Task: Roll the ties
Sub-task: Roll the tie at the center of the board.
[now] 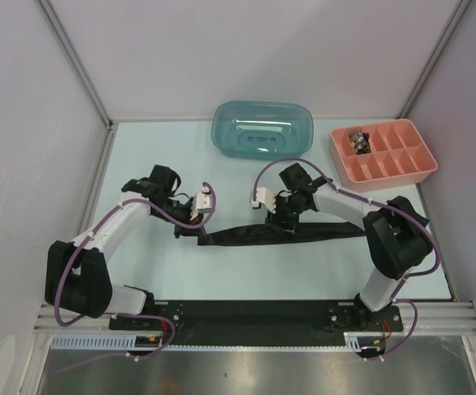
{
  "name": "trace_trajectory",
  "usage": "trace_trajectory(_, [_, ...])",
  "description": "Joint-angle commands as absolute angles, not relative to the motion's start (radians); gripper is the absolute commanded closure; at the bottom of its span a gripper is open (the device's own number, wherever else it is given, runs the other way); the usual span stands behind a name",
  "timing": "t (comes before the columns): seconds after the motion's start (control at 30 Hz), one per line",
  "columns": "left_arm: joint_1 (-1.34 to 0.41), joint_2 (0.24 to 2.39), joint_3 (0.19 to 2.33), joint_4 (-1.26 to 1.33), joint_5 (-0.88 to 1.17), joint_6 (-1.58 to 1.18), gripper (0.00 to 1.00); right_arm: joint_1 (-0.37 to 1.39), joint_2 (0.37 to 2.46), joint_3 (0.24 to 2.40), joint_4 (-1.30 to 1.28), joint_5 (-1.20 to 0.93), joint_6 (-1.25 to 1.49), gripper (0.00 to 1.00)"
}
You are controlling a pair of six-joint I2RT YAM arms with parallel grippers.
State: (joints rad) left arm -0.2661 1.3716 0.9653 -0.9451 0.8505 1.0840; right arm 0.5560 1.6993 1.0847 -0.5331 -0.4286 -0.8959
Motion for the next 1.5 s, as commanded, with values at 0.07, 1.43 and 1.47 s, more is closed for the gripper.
trace_trajectory(0.07, [-0.268,1.324,0.991,-0.965,0.916,1.129,1.0,0.534,1.778,1.158,-0.615,-0.498,-0.954,0.44])
trace_trajectory(1.43, [-0.271,1.262,0.842,-0.752,0.805,1.055,0.83,0.629,1.77,1.288,-0.545,-0.661,-0.641,0.36])
trace_trajectory(1.47, [-0.281,1.281,0.821,-0.743,0.793,1.058,0.83,0.623,1.767,1.289,-0.545,-0.669,-0.638,0.36])
